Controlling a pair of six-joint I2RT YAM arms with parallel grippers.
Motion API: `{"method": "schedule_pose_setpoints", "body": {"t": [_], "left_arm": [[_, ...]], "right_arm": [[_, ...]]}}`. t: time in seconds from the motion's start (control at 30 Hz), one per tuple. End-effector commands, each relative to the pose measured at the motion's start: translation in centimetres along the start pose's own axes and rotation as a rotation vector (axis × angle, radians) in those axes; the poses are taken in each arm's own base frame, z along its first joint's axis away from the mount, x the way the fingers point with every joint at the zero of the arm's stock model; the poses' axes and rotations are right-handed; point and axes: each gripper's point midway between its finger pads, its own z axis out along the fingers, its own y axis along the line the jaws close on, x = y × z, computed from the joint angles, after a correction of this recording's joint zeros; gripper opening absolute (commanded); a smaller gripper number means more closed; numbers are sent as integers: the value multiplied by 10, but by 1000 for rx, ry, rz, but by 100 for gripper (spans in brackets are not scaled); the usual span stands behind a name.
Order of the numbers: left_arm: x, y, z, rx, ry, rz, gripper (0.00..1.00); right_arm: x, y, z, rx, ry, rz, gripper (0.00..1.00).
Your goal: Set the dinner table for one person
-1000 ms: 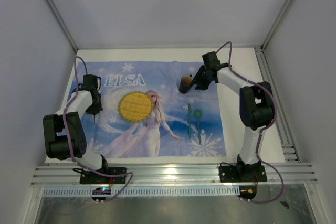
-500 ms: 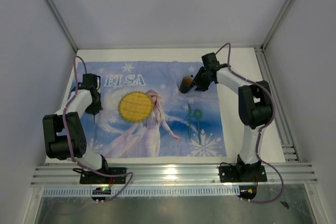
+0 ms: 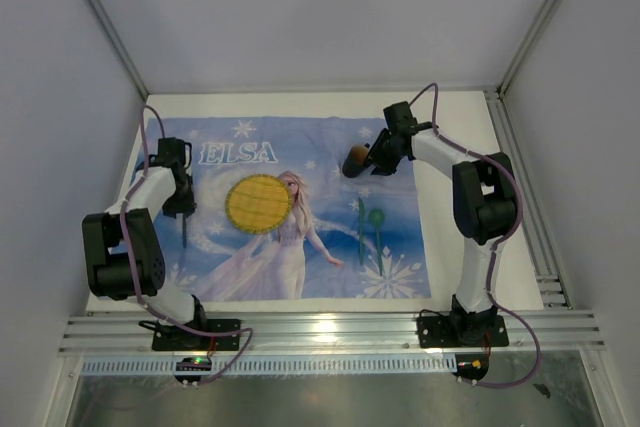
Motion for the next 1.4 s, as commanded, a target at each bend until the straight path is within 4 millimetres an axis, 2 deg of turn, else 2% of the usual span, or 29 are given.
{"method": "schedule_pose_setpoints", "body": {"t": [0.0, 0.43, 0.77, 1.07, 1.37], "left_arm": [[-9, 0, -4, 8, -14, -16, 35], [-10, 2, -4, -7, -20, -21, 35], [-10, -4, 9, 0, -29, -62, 34], [-21, -11, 17, 25, -57, -92, 34], [-30, -13, 14, 39, -89, -121, 34]], "right_arm": [[-5, 1, 1, -2, -13, -14, 40], [1, -4, 6, 6, 1, -9, 40], [2, -6, 7, 5, 2, -18, 40], [3, -11, 5, 18, -5, -38, 40], [2, -11, 3, 17, -10, -48, 40]]}}
